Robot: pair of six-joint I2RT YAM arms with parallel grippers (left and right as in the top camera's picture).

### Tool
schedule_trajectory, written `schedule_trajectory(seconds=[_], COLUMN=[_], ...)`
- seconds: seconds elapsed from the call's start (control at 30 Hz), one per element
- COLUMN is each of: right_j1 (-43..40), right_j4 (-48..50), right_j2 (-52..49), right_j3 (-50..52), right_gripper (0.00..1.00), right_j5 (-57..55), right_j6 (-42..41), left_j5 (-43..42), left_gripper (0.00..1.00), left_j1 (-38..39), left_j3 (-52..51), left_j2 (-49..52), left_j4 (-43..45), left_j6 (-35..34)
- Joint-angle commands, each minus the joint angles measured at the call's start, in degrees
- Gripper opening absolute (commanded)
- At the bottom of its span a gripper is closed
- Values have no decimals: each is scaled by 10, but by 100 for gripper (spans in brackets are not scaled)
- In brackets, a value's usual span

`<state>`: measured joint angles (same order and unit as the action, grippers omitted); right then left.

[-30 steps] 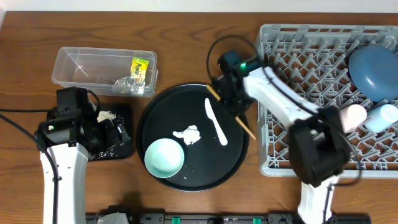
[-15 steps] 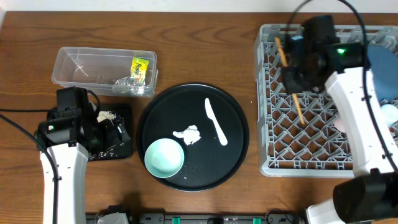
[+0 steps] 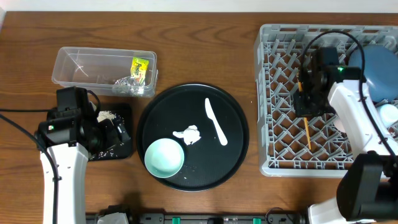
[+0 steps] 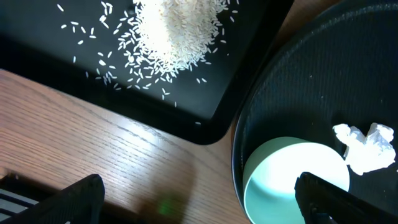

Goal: Sort waste into correct bins and load items into the dishwasher rack
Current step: 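Carry chopstick with right gripper and drop it into rack, then reach right gripper to tray and grasp white plastic knife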

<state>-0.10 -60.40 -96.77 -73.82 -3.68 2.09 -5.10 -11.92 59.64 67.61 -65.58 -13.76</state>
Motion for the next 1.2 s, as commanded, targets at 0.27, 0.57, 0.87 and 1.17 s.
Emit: schedule_trajectory(seconds=[0.27,0.57,0.87,1.17], right_j1=[-2,34,189,319], right_j4=[-11,-60,-54,20], right_j2=[0,32,7,-80], right_j3=[-15,-178,-156,-96], right_gripper=[34,50,48,46], right_j5=[-8,109,144,112], right_j6=[-14,17,16,-38], left_j5=[11,11,11,11], left_gripper=[99,98,99,99], left_j1=[-3,-3,-3,-3], left_j3=[6,6,6,6], left_j2=[-2,-2,-2,-2], left_j4=[-2,-1,-1,-1], left_j6=[-7,-7,-7,-7])
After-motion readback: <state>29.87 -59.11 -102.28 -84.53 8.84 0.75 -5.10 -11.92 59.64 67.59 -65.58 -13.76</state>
